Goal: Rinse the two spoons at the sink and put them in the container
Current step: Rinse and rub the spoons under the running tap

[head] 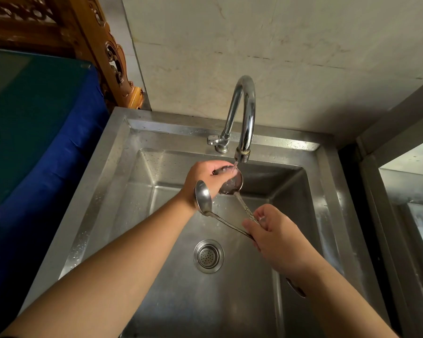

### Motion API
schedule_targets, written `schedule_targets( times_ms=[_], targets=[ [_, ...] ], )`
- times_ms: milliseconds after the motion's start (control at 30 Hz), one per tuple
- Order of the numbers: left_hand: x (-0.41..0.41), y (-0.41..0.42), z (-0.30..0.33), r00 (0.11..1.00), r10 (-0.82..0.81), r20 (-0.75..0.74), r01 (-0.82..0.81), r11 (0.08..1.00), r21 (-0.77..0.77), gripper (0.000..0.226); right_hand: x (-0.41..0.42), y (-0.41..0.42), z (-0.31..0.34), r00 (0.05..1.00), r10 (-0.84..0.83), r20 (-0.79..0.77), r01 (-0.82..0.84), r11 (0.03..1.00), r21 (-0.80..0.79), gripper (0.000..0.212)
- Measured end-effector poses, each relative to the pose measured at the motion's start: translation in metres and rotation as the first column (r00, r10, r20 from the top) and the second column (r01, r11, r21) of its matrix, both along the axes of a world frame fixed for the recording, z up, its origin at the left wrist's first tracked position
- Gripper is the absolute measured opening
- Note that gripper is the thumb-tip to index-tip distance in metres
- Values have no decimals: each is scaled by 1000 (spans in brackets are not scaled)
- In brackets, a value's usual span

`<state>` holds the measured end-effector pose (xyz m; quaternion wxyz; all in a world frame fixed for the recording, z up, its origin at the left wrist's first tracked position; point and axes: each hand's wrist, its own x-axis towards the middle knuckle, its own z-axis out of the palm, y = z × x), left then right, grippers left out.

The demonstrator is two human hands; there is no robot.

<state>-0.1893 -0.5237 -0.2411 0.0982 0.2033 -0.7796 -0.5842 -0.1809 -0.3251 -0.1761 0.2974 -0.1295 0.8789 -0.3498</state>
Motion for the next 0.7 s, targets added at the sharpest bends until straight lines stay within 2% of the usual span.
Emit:
schedule_targets(
  times_ms=[67,133,200,333,433,467,567,633,700],
  targets=[
    [1,-1,2,999,-41,-13,42,999,19,24,0,1,-1,1000,-22,-21,22,1000,10,17],
    [3,-5,4,998,-60,5,58,981,186,22,0,2,-2,998,-45,-32,46,999,12,17],
    [7,-7,9,998,-54,42,32,912,409,26,-1,3,-3,998,-60,-34,60,998,5,17],
    [15,-13,15,995,-13,104,-49,815,577,21,1,1,-6,997,-75,-18,74,997,-26,15],
    [24,-13,17,995,28,94,-90,643,761,28,1,-2,-11,996,-83,-31,82,996,-26,12],
    [27,-13,18,991,58,120,-130,610,782,31,1,-2,-13,995,-96,-32,95,995,-30,11],
    [42,-10,16,980,92,179,-198,595,779,33,3,-5,-18,988,-144,-53,142,989,-41,7],
    [53,-5,13,981,67,183,-184,626,758,23,7,-8,-21,983,-165,-82,162,986,-50,5],
    [59,0,9,975,106,196,-216,671,709,14,11,-12,-25,978,-171,-120,166,985,-49,4]
  ],
)
